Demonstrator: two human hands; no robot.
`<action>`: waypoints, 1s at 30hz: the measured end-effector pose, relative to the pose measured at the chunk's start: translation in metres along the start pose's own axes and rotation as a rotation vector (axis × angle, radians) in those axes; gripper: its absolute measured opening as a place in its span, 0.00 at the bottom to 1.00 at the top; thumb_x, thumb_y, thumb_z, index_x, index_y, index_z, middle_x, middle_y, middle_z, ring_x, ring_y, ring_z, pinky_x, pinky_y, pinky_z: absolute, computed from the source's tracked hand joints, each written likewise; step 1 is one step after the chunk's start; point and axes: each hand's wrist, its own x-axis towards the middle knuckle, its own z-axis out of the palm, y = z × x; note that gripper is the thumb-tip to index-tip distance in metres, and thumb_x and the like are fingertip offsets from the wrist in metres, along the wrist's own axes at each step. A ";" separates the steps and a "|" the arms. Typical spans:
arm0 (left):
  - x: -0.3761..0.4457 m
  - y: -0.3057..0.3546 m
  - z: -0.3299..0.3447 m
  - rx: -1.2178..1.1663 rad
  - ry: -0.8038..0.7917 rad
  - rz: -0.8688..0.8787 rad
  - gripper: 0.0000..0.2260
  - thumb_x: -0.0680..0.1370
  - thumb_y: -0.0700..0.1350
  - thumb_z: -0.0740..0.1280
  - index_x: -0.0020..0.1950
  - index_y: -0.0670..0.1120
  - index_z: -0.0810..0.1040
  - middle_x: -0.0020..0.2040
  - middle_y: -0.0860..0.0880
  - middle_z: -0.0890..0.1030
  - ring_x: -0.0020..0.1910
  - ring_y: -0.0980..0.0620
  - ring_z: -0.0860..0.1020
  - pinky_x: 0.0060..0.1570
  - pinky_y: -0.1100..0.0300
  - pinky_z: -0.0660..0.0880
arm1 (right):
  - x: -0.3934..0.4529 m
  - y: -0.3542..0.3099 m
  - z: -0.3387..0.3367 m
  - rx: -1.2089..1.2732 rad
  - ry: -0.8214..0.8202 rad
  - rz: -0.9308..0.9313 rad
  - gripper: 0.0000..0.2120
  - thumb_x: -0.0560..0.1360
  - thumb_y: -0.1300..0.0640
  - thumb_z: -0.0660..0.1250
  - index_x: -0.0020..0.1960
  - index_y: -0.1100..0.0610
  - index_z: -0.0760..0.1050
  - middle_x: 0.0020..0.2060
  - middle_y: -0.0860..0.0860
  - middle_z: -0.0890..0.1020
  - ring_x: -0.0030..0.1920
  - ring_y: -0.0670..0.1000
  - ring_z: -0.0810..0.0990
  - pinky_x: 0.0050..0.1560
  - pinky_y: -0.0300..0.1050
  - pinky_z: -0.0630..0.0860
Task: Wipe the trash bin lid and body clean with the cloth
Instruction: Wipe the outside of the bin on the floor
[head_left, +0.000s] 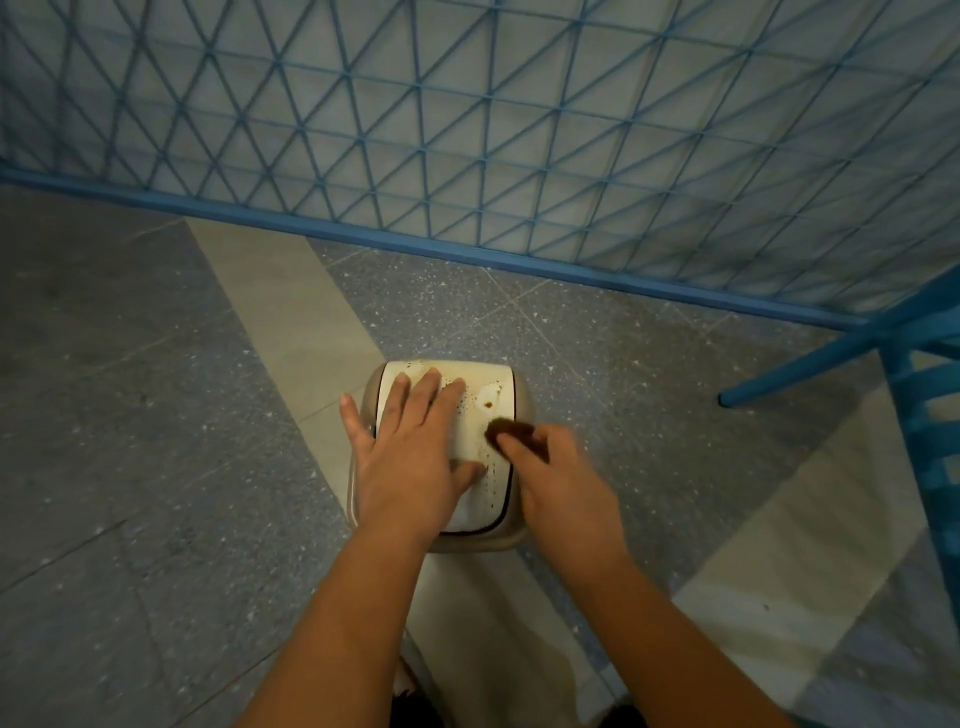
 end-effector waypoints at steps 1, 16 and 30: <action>0.000 0.000 0.001 -0.004 0.005 0.001 0.37 0.74 0.61 0.66 0.77 0.60 0.50 0.79 0.56 0.50 0.78 0.52 0.44 0.67 0.38 0.28 | -0.008 0.003 0.003 -0.023 -0.002 -0.025 0.23 0.74 0.54 0.68 0.67 0.46 0.67 0.58 0.53 0.73 0.52 0.54 0.77 0.41 0.49 0.80; 0.003 -0.004 0.001 -0.016 0.022 0.022 0.37 0.72 0.59 0.69 0.76 0.61 0.52 0.78 0.57 0.51 0.78 0.54 0.46 0.67 0.39 0.27 | 0.013 -0.001 -0.006 -0.112 0.013 -0.137 0.22 0.71 0.56 0.71 0.63 0.47 0.70 0.55 0.55 0.75 0.48 0.57 0.78 0.38 0.50 0.79; 0.003 -0.013 -0.002 -0.045 0.014 0.073 0.38 0.71 0.60 0.69 0.76 0.62 0.53 0.78 0.58 0.52 0.78 0.55 0.46 0.66 0.41 0.26 | 0.040 -0.004 -0.013 -0.026 0.036 -0.029 0.14 0.75 0.54 0.66 0.60 0.47 0.72 0.52 0.52 0.76 0.49 0.55 0.76 0.40 0.50 0.76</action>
